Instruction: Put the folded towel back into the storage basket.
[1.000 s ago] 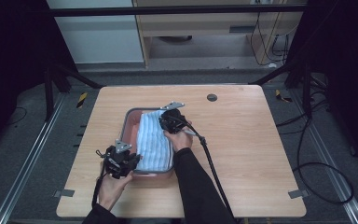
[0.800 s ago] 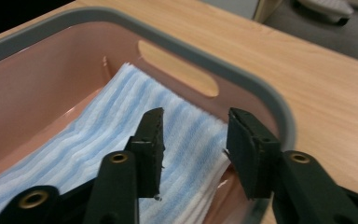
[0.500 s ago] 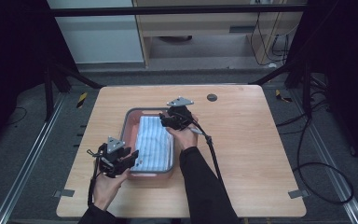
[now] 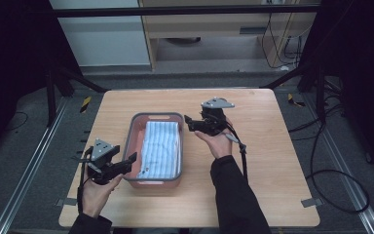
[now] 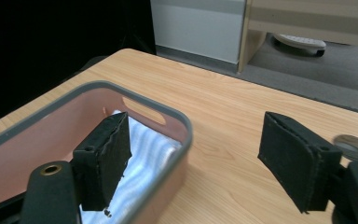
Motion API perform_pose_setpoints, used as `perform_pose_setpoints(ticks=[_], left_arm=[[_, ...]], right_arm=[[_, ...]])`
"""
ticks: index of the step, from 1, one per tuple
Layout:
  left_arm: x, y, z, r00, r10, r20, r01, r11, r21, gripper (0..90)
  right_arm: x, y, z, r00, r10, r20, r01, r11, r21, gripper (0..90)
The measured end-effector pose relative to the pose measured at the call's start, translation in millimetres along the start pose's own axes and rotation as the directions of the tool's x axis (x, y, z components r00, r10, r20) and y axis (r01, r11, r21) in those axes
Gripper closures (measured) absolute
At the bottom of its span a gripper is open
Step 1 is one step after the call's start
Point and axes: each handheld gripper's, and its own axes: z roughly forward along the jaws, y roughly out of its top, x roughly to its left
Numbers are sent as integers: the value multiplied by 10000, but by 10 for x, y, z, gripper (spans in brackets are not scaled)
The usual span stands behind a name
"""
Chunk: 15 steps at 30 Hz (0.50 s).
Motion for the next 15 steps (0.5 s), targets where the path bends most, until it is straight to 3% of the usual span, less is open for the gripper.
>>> perform_pose_setpoints(ticks=[4,15], left_arm=[[126,-37,-12,9995,-198,-254,198,9998,-4,265],[448,-158,-50,9950,-492,-869,493,9988,-4,253]], right_arm=[[-148,-76,-189,9996,264,-34,-264,9996,-58,213],[-496,-471,-654,9996,275,116,-276,9996,112,185]])
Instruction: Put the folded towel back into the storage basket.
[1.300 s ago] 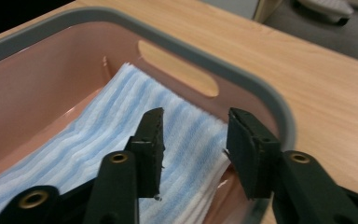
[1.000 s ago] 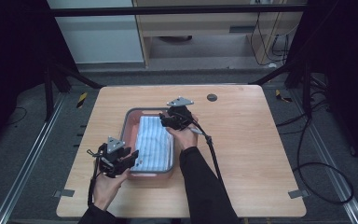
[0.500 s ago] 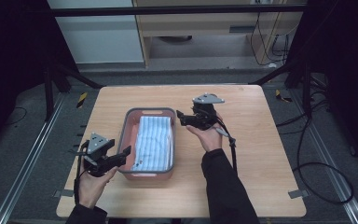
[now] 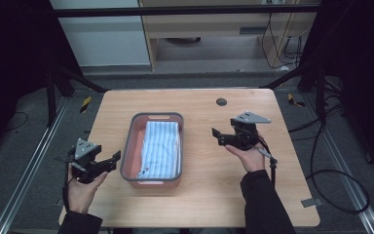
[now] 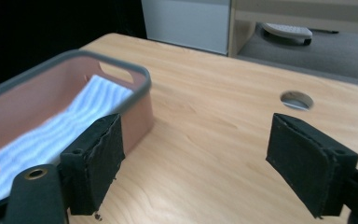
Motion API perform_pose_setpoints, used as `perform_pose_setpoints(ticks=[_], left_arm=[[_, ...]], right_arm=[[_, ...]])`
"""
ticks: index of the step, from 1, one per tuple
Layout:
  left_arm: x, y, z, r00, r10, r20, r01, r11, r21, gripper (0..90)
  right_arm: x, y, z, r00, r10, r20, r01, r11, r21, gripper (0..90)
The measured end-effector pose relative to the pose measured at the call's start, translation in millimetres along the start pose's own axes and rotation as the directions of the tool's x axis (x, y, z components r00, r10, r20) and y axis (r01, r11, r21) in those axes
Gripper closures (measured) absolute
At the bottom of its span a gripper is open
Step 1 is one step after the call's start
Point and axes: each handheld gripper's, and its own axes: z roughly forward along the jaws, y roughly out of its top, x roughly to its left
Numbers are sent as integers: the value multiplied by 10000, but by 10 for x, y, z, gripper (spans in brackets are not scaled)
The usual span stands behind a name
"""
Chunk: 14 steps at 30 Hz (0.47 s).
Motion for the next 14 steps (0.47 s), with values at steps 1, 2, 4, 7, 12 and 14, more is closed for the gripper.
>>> perform_pose_setpoints(ticks=[1,2,4,7,12,14], left_arm=[[31,-14,-3,10000,1,-93,-2,10000,-24,253],[63,-32,-4,9998,44,-174,-45,10000,-12,256],[123,-74,-2,9993,96,-372,-94,9999,45,266],[206,-127,5,9983,78,-577,-69,9999,157,282],[322,-220,35,9962,38,-870,-12,9996,298,311],[346,-240,46,9955,41,-946,-5,9993,384,314]], right_arm=[[-36,-45,-37,10000,8,31,-8,10000,29,184],[-67,-87,-73,9999,73,78,-73,9999,84,183],[-131,-172,-142,9997,92,225,-95,9999,130,184],[-216,-295,-227,9991,164,380,-174,9995,246,201],[-336,-508,-324,9982,138,587,-166,9988,466,233],[-393,-579,-357,9970,114,770,-164,9978,645,242]])
